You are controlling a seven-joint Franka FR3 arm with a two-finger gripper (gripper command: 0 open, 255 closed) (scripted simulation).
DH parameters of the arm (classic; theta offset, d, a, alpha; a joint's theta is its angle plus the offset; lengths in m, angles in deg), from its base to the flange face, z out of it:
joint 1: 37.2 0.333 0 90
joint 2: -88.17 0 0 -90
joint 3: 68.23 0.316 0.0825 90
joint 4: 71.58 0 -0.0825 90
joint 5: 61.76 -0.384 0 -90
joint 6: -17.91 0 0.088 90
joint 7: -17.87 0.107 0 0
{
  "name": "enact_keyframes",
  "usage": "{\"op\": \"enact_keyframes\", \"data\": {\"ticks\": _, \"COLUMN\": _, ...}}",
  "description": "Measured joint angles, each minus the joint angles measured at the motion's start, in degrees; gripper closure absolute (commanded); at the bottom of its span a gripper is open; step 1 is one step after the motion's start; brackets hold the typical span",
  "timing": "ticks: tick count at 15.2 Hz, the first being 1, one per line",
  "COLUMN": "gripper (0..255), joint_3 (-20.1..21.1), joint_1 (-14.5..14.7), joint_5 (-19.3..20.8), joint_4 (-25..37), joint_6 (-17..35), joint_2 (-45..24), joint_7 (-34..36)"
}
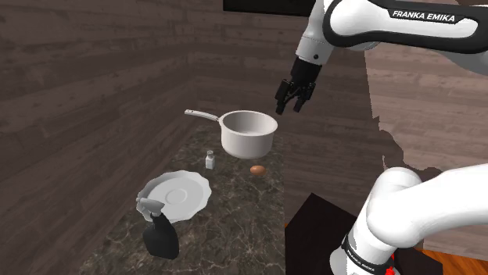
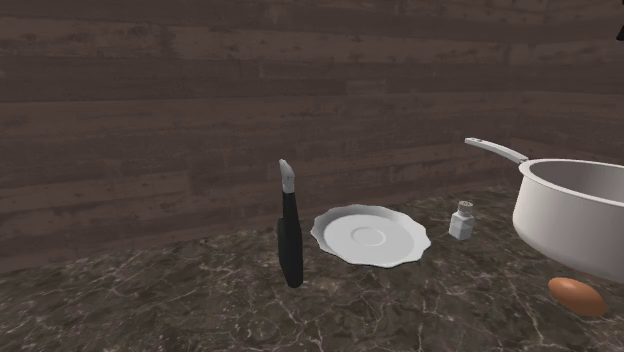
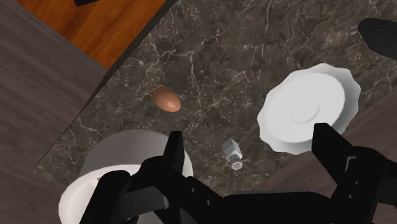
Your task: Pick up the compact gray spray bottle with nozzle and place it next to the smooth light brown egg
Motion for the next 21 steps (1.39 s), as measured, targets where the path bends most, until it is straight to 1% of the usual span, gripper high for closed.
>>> {"op": "enact_keyframes", "data": {"ticks": 2, "gripper": 0, "joint_3": 0.5, "joint_1": 0.3, "joint_5": -0.2, "joint_4": 0.0, "joint_6": 0.3, "joint_2": -0.3, "joint_7": 0.2}}
{"op": "enact_keyframes", "data": {"ticks": 8, "gripper": 0, "joint_3": 5.2, "joint_1": 3.5, "joint_5": -2.4, "joint_4": 0.4, "joint_6": 4.9, "joint_2": -6.1, "joint_7": 2.0}}
{"op": "enact_keyframes", "data": {"ticks": 14, "gripper": 0, "joint_3": 10.5, "joint_1": 6.7, "joint_5": -4.1, "joint_4": 2.0, "joint_6": 10.7, "joint_2": -14.3, "joint_7": 4.0}}
{"op": "enact_keyframes", "data": {"ticks": 21, "gripper": 0, "joint_3": 16.5, "joint_1": 9.9, "joint_5": -4.3, "joint_4": 6.6, "joint_6": 15.2, "joint_2": -24.3, "joint_7": 6.8}}
